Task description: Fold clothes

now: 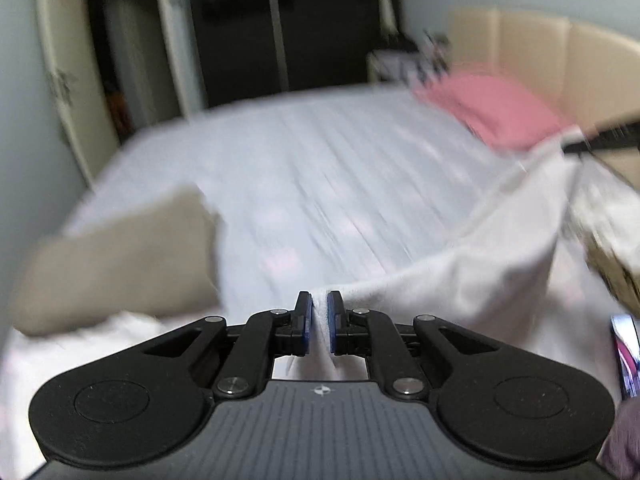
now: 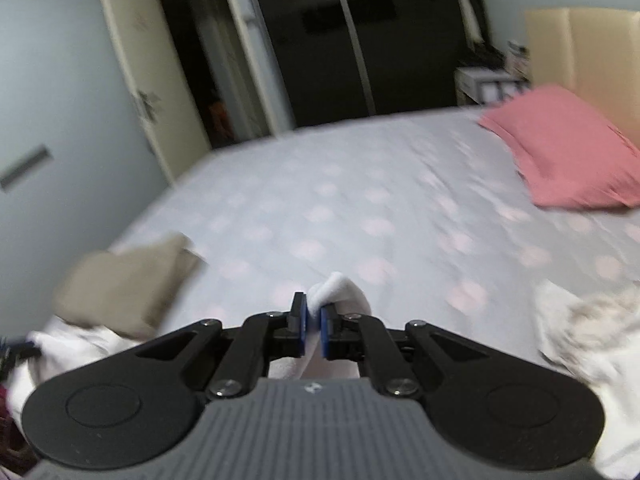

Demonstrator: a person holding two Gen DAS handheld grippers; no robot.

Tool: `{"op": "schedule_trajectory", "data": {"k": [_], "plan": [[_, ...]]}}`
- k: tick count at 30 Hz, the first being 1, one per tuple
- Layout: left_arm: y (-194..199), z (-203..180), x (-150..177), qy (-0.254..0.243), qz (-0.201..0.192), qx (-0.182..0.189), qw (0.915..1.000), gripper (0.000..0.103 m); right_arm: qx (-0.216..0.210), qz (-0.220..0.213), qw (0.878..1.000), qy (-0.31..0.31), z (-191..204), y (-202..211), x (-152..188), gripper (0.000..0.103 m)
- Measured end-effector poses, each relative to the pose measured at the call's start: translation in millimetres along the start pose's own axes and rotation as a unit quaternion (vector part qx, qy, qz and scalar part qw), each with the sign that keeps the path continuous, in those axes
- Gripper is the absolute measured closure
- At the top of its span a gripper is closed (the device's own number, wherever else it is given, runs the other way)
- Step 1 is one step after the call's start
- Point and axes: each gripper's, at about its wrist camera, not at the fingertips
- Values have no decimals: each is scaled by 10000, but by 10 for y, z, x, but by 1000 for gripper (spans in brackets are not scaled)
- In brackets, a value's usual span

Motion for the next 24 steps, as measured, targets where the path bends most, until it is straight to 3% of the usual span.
{"op": "schedule_trajectory", "data": {"k": [3,7,13,18,24], "plan": [[-244,-170,286,-125,453,539,9974,97,441,512,9976,168,-151,-178,221,95],[-419,-362,603,-356,998,1174,9874,97,883,1095,9888,492,-340,-332,566,95],[-545,-605,1051,-712,1791,2017,9603,97,1305,1738,9737,686,-627,-408,1038,96],[-397,-832,1349,-1173,2111,2585,9353,97,1490,2198,9610,778,-743,-465,1298,96],[-281,-727,1259,-1042,2027,2677,9362,94,1387,2425,9585,559,-837,-412,1378,94]]}}
Point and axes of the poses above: each gripper's, at about its wrist camera, not at the fingertips, and y roughly against the way its jaws point, z to its left, x to its underside, and after that the axes turned 8 degrees about -z, right-handed
